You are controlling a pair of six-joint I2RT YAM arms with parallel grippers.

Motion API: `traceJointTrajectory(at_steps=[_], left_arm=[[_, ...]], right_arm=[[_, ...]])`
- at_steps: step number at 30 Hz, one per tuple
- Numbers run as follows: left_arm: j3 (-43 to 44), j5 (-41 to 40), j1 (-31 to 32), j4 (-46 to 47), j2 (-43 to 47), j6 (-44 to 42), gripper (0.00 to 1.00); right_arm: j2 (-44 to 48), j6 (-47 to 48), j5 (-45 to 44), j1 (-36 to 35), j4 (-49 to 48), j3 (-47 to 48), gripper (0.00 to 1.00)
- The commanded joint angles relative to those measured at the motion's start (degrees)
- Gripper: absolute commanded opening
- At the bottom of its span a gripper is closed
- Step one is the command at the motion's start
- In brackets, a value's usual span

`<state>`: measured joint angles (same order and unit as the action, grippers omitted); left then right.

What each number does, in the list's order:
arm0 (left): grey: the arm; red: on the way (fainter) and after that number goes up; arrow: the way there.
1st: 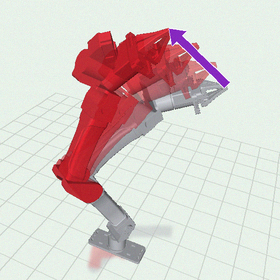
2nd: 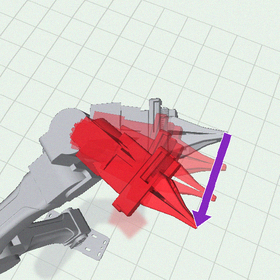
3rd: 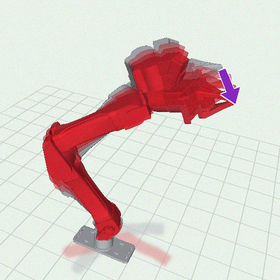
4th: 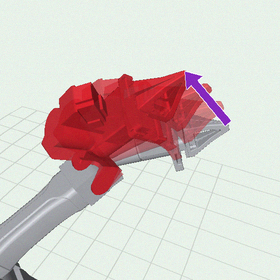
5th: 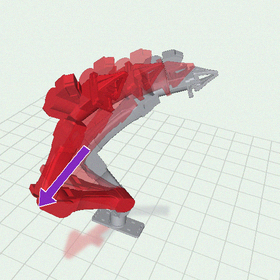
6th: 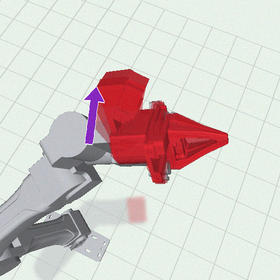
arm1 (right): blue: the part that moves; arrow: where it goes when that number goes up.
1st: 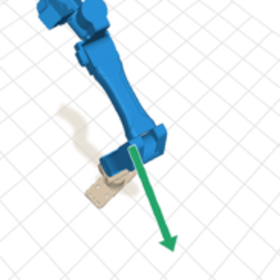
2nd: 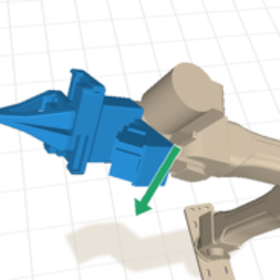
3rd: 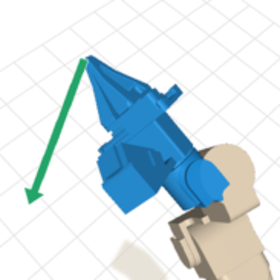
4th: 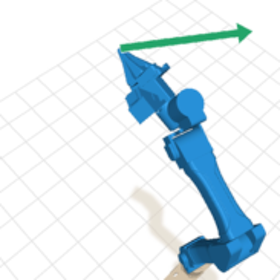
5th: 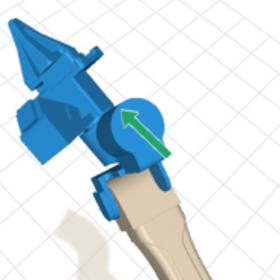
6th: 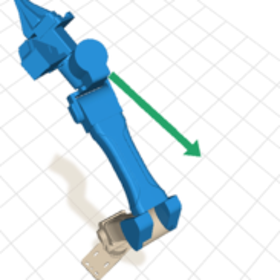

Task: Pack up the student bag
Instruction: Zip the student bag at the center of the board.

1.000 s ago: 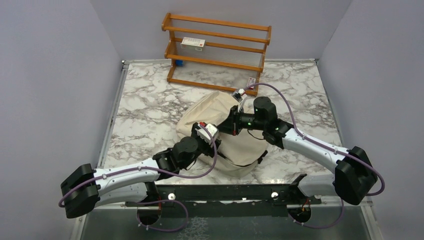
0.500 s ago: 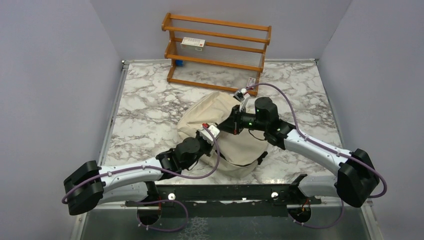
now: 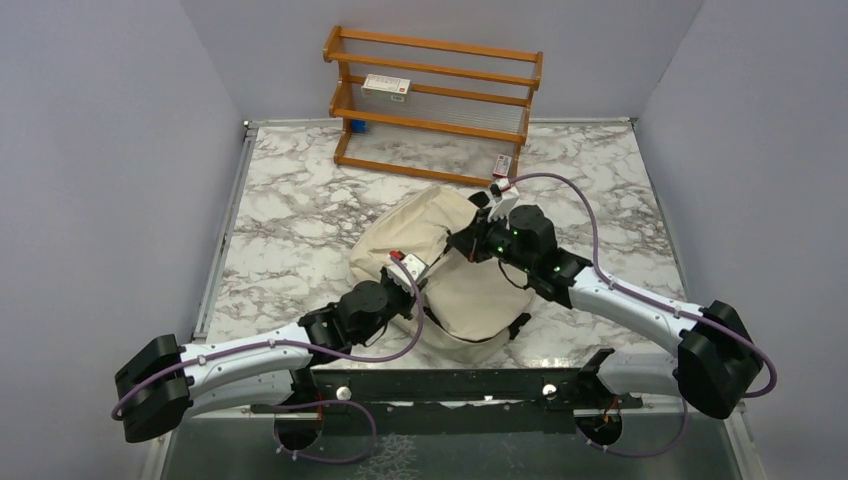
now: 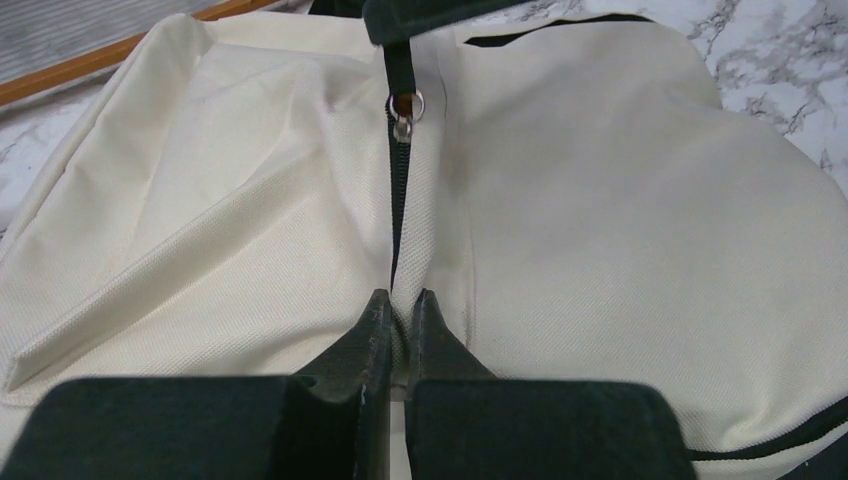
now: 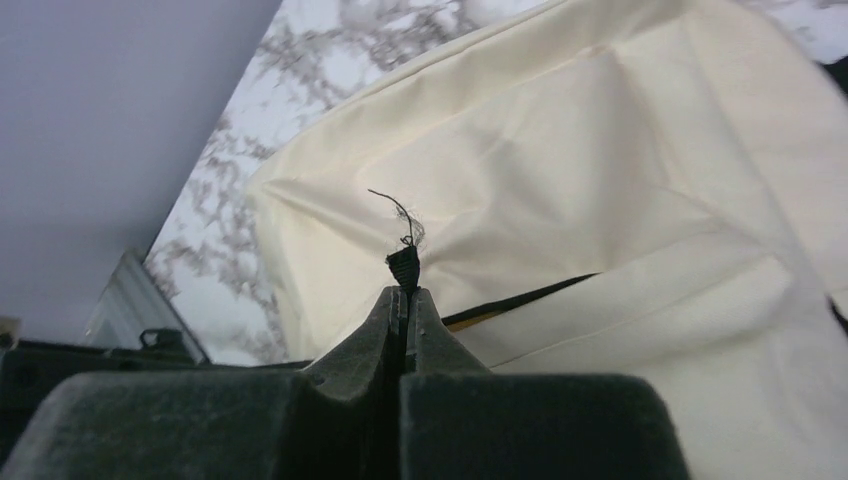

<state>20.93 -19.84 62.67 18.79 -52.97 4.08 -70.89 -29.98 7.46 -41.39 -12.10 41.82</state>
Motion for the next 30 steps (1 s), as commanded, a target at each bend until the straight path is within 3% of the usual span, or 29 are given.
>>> traceJointTrajectory(at_steps=[1,8,20,30], left_arm=[[-1.36,2.5,0.05,-4.62,1.36,1.76,0.0],[-2.3,3.06,0.03,-4.97,2.67,3.11,0.0],[-3.63,4.24,0.03,-6.09,4.68,4.77,0.0],[-4.38,3.67,0.06,-7.69,6.24,5.95,0.0]], right_arm=[[1.95,2.02,-17.7,1.22,-6.71,-0.79,0.01],[-0.87,6.15,-20.8,2.53,-7.72,-0.82,0.01],[-9.84,6.45,-17.65,11.3,-6.79,0.14,0.01],[-17.71,5.89,-16.1,18.65,0.21,3.67,0.01]])
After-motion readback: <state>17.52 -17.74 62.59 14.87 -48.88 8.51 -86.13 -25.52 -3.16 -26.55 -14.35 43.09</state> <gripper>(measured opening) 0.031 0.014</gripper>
